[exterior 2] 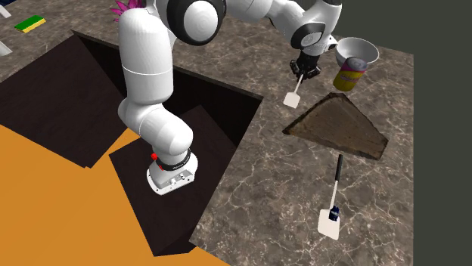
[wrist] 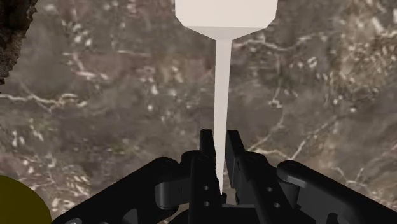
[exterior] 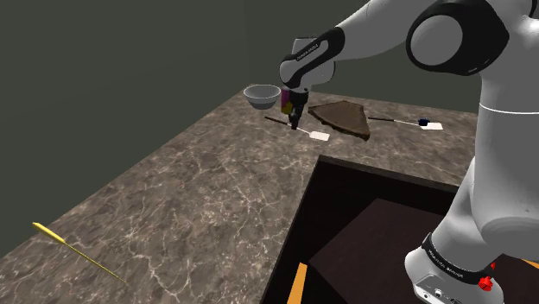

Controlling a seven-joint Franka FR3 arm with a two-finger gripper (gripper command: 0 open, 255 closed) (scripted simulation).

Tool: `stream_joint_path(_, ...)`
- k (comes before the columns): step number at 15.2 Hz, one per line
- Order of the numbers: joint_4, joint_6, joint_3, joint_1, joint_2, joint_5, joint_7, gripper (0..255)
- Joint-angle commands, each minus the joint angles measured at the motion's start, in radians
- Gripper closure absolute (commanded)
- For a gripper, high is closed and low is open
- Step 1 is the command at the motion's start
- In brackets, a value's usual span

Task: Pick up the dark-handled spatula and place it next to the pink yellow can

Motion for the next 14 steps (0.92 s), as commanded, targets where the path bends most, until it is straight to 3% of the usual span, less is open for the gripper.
stream_joint_path(1, 0.0, 0.001, 0.0, 0.0, 0.001, 0.0, 0.0, 255)
stream_joint_path(4, 0.0, 0.001, 0.0, 0.0, 0.0, 0.0, 0.0, 255)
stream_joint_path(5, 0.0, 0.001, 0.0, 0.0, 0.0, 0.0, 0.0, 0)
stream_joint_path(10, 0.0, 0.001, 0.0, 0.0, 0.0, 0.0, 0.0, 0)
stream_joint_path(14, 0.043, -0.101, -0.018, 0.011, -0.066, -0.043, 0.027, 0)
